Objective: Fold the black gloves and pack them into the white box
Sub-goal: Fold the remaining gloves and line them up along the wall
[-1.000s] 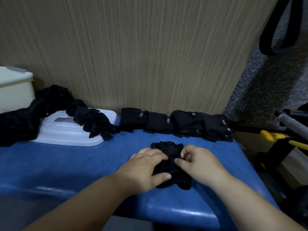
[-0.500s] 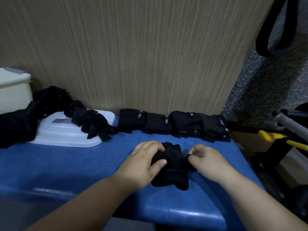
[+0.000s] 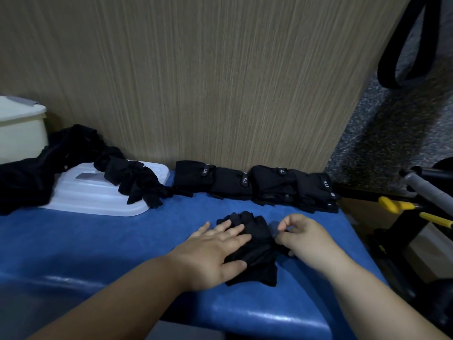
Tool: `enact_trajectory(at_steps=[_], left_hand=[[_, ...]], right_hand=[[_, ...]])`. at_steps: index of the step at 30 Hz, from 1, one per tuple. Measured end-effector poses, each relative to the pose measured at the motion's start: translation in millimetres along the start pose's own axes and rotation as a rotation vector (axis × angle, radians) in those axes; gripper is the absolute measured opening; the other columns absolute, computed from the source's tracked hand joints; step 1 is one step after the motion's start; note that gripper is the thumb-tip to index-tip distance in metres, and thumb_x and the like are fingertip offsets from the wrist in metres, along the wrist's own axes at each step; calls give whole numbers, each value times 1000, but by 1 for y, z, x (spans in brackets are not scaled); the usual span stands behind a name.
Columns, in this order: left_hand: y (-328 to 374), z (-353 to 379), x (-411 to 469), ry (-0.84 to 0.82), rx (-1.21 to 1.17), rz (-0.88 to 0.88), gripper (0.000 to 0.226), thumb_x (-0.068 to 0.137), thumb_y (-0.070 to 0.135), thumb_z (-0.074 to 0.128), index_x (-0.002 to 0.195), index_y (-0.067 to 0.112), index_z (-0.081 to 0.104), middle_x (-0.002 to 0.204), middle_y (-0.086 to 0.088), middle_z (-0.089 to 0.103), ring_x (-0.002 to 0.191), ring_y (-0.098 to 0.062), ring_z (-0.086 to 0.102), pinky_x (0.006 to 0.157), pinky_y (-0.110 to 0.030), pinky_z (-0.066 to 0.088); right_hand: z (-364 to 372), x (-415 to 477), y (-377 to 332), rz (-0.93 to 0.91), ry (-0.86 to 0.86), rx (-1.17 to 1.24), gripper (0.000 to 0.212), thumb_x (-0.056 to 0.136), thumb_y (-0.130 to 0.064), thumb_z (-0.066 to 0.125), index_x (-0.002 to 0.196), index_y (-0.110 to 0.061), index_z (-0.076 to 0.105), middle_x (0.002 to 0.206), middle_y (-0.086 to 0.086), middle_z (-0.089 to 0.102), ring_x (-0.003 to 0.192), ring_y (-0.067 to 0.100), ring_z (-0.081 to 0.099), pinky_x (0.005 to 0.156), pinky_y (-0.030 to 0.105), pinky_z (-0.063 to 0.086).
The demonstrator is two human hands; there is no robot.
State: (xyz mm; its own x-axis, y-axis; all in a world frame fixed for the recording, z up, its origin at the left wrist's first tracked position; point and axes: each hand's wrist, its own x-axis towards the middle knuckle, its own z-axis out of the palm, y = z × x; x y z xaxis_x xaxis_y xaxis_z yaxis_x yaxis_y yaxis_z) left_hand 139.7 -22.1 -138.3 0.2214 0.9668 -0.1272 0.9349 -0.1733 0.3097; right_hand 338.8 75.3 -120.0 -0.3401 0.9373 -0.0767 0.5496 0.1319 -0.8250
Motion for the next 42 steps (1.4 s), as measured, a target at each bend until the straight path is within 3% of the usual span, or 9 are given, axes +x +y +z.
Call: enact_trajectory(at_steps=[3, 6, 11, 15, 19, 24, 33, 36, 42], left_hand=[[1, 0, -1, -13, 19, 3, 58, 98, 53, 30, 150, 42, 6, 158, 18, -7, 143, -1, -19, 118, -39, -13], [1, 1, -1, 0, 15, -10, 61, 97, 53, 31, 151, 39, 5, 158, 19, -6, 142, 0, -18, 118, -39, -13], [0, 1, -1, 58, -53, -25, 70, 95, 55, 38, 152, 36, 3, 158, 21, 1, 141, 4, -17, 119, -36, -11], [0, 0, -3, 50, -54, -18, 65, 96, 55, 35, 151, 39, 4, 158, 22, -1, 141, 4, -19, 118, -36, -13], [0, 0, -3, 16, -22, -10, 58, 97, 55, 31, 149, 44, 8, 158, 21, -4, 141, 2, -20, 118, -41, -14], [2, 1, -4, 41, -52, 7, 61, 98, 52, 34, 148, 47, -1, 158, 22, -2, 142, 3, -18, 118, -39, -13], [4, 0, -1, 78, -39, 30, 54, 98, 51, 34, 148, 44, 16, 158, 22, 1, 141, 4, -18, 119, -38, -12], [14, 1, 7, 121, -20, 43, 54, 98, 49, 35, 149, 40, 19, 158, 21, 3, 142, 3, -13, 118, -30, -9], [55, 9, 36, 203, -103, 86, 51, 99, 47, 35, 148, 35, 25, 154, 13, 30, 141, -4, 21, 115, -24, 17]], right_hand=[[6, -3, -4, -45, -20, 211, 22, 79, -13, 75, 84, -16, 53, 62, -1, 57, 49, 11, 52, 50, 20, 39], [13, -8, -8, -101, -130, 288, 29, 78, -12, 76, 92, -15, 50, 69, -3, 66, 62, 9, 55, 66, 23, 43], [16, -10, -6, -198, -138, -50, 23, 88, -3, 55, 91, -23, 46, 84, -14, 74, 60, 6, 53, 61, 20, 42], [19, -9, -4, -259, -60, -170, 28, 84, -7, 65, 86, -28, 46, 79, -14, 72, 55, 0, 52, 60, 15, 43], [16, -9, -5, -209, 141, -296, 34, 73, -32, 79, 86, -31, 48, 88, -13, 58, 66, -2, 50, 60, 12, 37], [18, -10, -10, -64, 83, -616, 56, 72, -67, 65, 113, -28, 57, 106, -9, 59, 102, 12, 56, 77, 22, 40], [17, -9, -10, -127, 50, -365, 26, 80, -40, 70, 73, -20, 54, 64, -7, 58, 63, 10, 54, 63, 29, 44], [9, -7, -3, -160, 89, -296, 28, 81, -30, 71, 75, -21, 45, 50, -6, 45, 48, 7, 40, 52, 24, 34], [-32, -7, 18, -103, 152, -302, 34, 82, -25, 72, 88, -23, 39, 54, -5, 47, 46, 6, 43, 45, 18, 32]])
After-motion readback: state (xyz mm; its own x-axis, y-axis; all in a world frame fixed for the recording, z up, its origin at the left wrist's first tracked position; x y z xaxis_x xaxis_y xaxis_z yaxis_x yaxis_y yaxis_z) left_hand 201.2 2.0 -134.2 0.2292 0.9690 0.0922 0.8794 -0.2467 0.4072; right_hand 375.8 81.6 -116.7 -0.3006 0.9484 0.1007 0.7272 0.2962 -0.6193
